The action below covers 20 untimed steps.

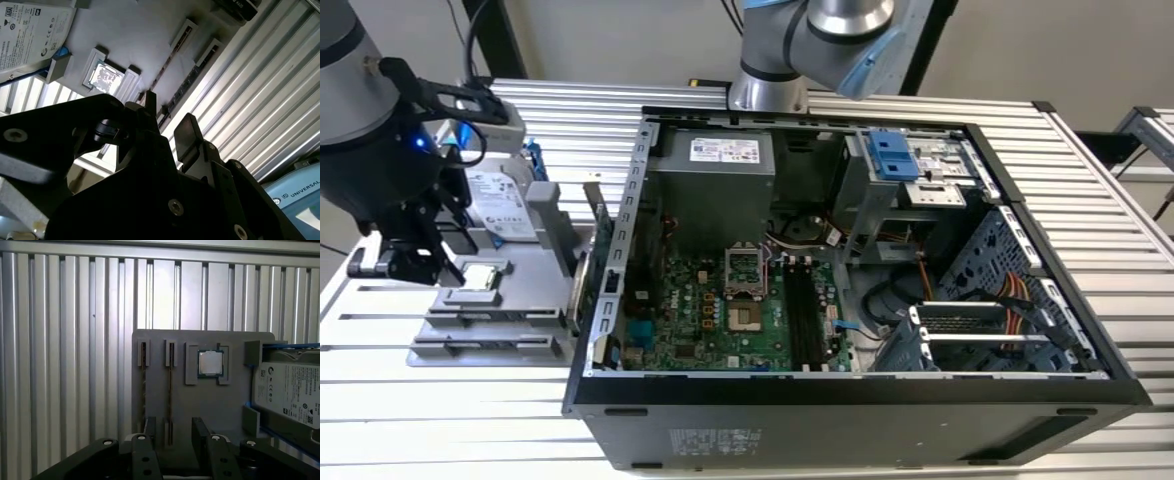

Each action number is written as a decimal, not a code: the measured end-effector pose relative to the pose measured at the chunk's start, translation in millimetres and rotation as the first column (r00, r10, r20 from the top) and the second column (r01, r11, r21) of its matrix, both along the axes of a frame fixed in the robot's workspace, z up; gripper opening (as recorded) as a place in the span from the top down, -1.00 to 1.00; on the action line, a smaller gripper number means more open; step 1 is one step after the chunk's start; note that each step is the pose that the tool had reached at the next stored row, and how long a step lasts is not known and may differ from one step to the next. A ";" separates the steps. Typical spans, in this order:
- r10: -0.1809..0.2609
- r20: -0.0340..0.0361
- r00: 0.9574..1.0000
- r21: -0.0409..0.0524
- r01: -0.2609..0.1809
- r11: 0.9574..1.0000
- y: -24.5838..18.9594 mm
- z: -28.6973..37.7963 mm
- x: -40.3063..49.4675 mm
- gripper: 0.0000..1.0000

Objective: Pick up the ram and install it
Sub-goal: 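Pick up the ram and move it above insertion slot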

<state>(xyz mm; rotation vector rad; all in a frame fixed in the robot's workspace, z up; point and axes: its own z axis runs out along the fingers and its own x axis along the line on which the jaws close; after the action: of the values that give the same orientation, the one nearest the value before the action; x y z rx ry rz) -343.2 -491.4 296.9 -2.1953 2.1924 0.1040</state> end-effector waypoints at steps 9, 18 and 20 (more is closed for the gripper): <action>0.000 0.000 1.000 0.000 0.000 1.000 -0.6 -4.2 0.0 -1.00; 0.000 0.000 1.000 0.000 0.000 1.000 -1.1 -10.3 0.0 -1.00; 0.000 0.000 1.000 0.000 0.000 1.000 -1.3 -11.8 0.0 -1.00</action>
<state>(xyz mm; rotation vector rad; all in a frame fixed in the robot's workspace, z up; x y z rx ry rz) -343.2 -492.7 285.1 -2.1954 2.1922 0.1040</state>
